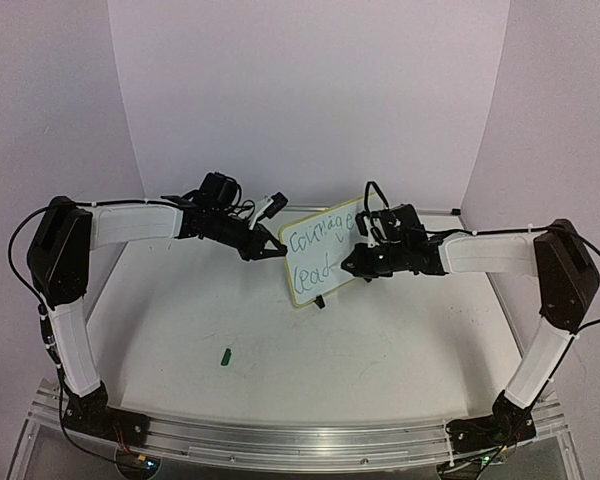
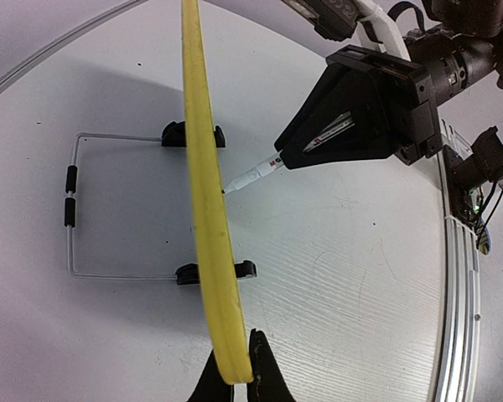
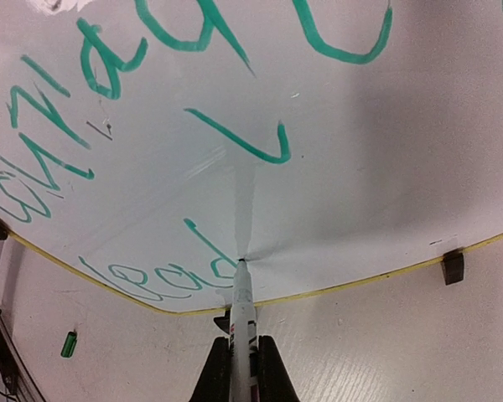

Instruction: Write a sentence on the whiteboard

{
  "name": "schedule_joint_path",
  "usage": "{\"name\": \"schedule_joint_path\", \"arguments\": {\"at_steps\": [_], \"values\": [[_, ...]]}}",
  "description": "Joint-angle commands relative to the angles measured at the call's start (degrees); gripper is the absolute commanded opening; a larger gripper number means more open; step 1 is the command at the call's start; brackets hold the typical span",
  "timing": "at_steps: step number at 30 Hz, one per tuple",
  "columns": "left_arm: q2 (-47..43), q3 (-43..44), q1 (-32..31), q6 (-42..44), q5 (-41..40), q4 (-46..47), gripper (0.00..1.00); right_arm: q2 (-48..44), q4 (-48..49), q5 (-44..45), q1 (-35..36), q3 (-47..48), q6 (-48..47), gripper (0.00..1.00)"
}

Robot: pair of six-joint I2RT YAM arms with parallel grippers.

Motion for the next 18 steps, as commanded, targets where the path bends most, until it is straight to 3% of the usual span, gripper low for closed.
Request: {"name": "schedule_joint_path", "arguments": {"at_steps": [1,18], "values": [[0.7,1.3,-0.9,0.4,1.4,-3.8,0.0,1.3,1.0,0.8,-0.2,1.9,-0.8,0.0],[0.7,1.3,-0.9,0.4,1.5,-3.7,0.0,2.0,0.1,5.0,-0.2,1.5,-0.8,0.0]]}}
